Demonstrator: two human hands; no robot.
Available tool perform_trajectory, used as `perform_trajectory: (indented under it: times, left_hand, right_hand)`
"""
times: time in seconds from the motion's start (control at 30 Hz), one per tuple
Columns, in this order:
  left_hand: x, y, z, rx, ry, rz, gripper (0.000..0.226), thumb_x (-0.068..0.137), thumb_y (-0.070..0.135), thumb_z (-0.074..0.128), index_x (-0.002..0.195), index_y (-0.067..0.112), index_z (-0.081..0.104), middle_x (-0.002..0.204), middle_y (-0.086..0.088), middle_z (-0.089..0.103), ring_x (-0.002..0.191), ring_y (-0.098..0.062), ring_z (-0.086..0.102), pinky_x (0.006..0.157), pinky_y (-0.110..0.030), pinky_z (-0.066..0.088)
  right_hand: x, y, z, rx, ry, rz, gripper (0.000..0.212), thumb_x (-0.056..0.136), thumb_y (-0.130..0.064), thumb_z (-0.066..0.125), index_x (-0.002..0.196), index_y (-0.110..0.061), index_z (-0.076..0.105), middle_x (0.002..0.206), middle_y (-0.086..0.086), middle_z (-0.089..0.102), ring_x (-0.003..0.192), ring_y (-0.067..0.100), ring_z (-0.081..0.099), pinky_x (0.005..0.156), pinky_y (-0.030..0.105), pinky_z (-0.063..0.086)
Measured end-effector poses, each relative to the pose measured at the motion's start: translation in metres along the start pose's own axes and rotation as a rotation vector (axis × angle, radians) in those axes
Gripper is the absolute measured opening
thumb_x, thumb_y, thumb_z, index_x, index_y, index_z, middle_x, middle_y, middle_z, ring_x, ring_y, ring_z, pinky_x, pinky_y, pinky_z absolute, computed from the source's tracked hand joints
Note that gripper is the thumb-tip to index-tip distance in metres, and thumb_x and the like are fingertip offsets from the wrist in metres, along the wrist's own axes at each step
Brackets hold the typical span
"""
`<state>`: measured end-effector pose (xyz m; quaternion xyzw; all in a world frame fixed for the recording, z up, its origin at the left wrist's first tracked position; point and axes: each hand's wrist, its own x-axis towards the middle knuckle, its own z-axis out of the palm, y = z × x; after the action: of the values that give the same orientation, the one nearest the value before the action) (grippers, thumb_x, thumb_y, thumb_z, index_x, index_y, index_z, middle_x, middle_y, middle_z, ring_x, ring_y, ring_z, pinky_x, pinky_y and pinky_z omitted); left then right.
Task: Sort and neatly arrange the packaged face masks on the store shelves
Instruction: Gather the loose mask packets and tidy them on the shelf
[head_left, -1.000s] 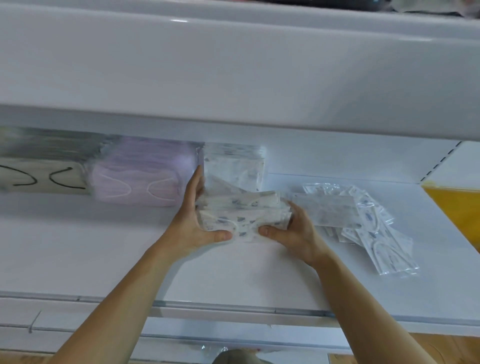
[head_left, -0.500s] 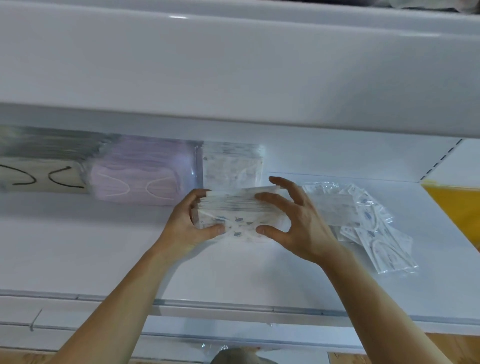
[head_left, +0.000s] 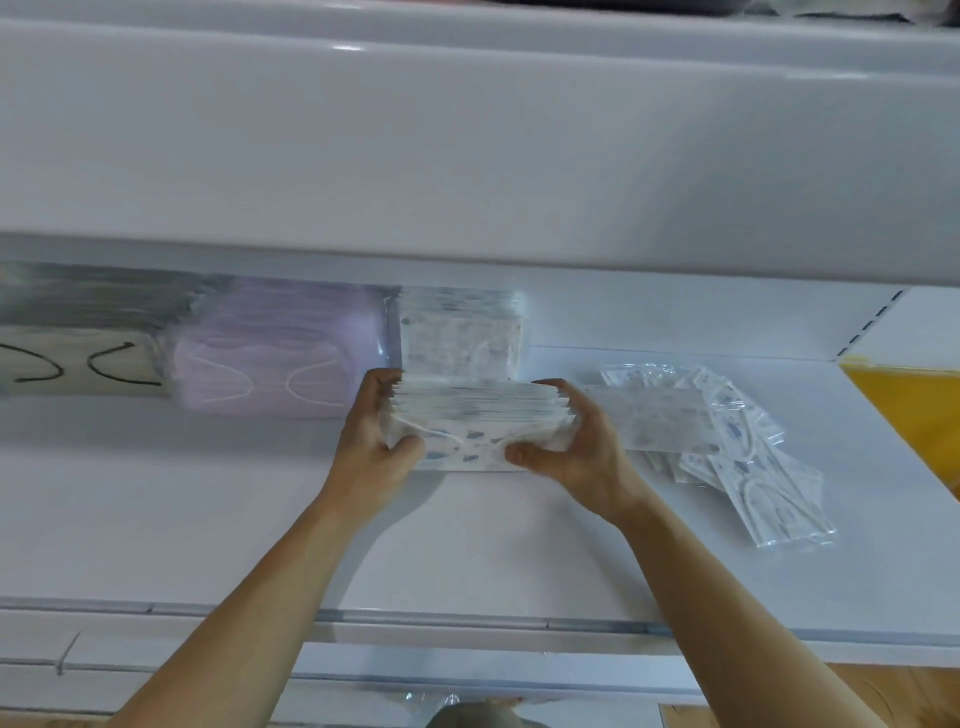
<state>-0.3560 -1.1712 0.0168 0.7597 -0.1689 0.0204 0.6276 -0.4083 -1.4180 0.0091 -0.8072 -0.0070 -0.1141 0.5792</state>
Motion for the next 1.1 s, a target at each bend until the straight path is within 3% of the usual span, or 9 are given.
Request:
perform_trajectory:
  times: [0.13,0.23,0.37,0.53,0.63,0.73,0.87,0.97,1.1]
  left_hand:
    - [0.000,-0.004,0.004,0.115,-0.008,-0.060,0.058,0.071,0.001,0.061,0.124,0.022,0.048,0.115,0.014,0.058,0.105,0.004,0.057,0.088,-0.007,0.040]
    - [0.001,-0.015,0.013,0.208,0.030,-0.080,0.050,0.080,-0.010,0.062,0.117,0.021,0.049,0.102,0.012,0.065,0.095,-0.005,0.065,0.082,-0.019,0.049]
    - [0.008,-0.016,0.013,0.265,0.122,-0.072,0.045,0.083,-0.002,0.065,0.122,0.019,0.051,0.105,0.011,0.065,0.095,-0.011,0.063,0.078,-0.015,0.044]
    - [-0.011,-0.022,0.013,0.446,0.238,0.037,0.034,0.082,0.001,0.069,0.115,0.006,0.060,0.110,0.000,0.062,0.099,-0.020,0.060,0.083,-0.018,0.039]
    - [-0.008,-0.020,0.013,0.634,0.041,0.062,0.028,0.077,0.021,0.058,0.101,0.014,0.069,0.105,0.003,0.066,0.100,-0.025,0.063,0.087,-0.039,0.051]
    - [0.004,-0.018,0.015,0.858,-0.193,0.058,0.044,0.076,0.030,0.053,0.116,0.018,0.067,0.121,0.004,0.059,0.117,-0.023,0.055,0.093,-0.040,0.045]
    - [0.008,-0.025,0.018,0.916,-0.140,0.122,0.040,0.075,0.027,0.054,0.110,0.015,0.069,0.112,0.002,0.058,0.112,-0.025,0.058,0.085,-0.039,0.044]
    - [0.006,-0.027,0.020,0.923,-0.114,0.155,0.037,0.075,0.026,0.052,0.106,0.014,0.068,0.109,0.001,0.058,0.109,-0.025,0.058,0.083,-0.038,0.043]
    - [0.006,-0.028,0.019,0.907,-0.112,0.156,0.035,0.074,0.024,0.056,0.106,0.014,0.068,0.109,0.001,0.059,0.107,-0.024,0.059,0.084,-0.039,0.045]
  right_hand:
    - [0.000,0.010,0.000,-0.043,-0.023,0.027,0.075,0.068,-0.014,0.093,0.131,-0.026,0.053,0.111,-0.001,0.074,0.102,0.020,0.072,0.097,0.044,0.055]
    - [0.004,0.019,0.009,-0.084,-0.003,0.073,0.071,0.074,-0.010,0.088,0.129,-0.031,0.049,0.104,-0.015,0.076,0.098,0.007,0.072,0.096,0.039,0.053]
    - [0.020,0.022,0.015,-0.044,0.070,0.119,0.071,0.073,-0.019,0.086,0.133,-0.011,0.049,0.120,0.010,0.072,0.114,0.032,0.068,0.105,0.055,0.050]
    - [0.053,0.014,0.016,-0.104,0.132,0.177,0.077,0.075,-0.015,0.082,0.143,-0.007,0.046,0.128,0.007,0.067,0.118,0.024,0.064,0.107,0.044,0.049]
    - [0.066,0.005,0.029,-0.179,0.100,0.209,0.086,0.085,-0.015,0.080,0.155,-0.010,0.031,0.131,-0.003,0.051,0.120,0.013,0.051,0.103,0.026,0.039]
    - [0.073,-0.001,0.042,-0.247,0.142,0.127,0.076,0.080,-0.012,0.082,0.144,-0.011,0.041,0.129,0.008,0.054,0.118,0.024,0.054,0.098,0.032,0.044]
    - [0.065,-0.003,0.047,-0.172,0.327,0.117,0.085,0.079,-0.008,0.076,0.151,-0.020,0.033,0.136,0.005,0.042,0.120,0.014,0.045,0.097,0.024,0.036]
    - [0.068,-0.011,0.045,-0.006,0.257,0.183,0.094,0.082,-0.035,0.067,0.162,-0.022,0.018,0.162,0.003,0.032,0.145,0.017,0.037,0.112,0.029,0.032]
    - [0.073,-0.021,0.057,0.185,0.215,0.295,0.100,0.082,-0.072,0.055,0.163,-0.026,0.020,0.167,-0.002,0.028,0.151,0.016,0.032,0.124,0.041,0.029]
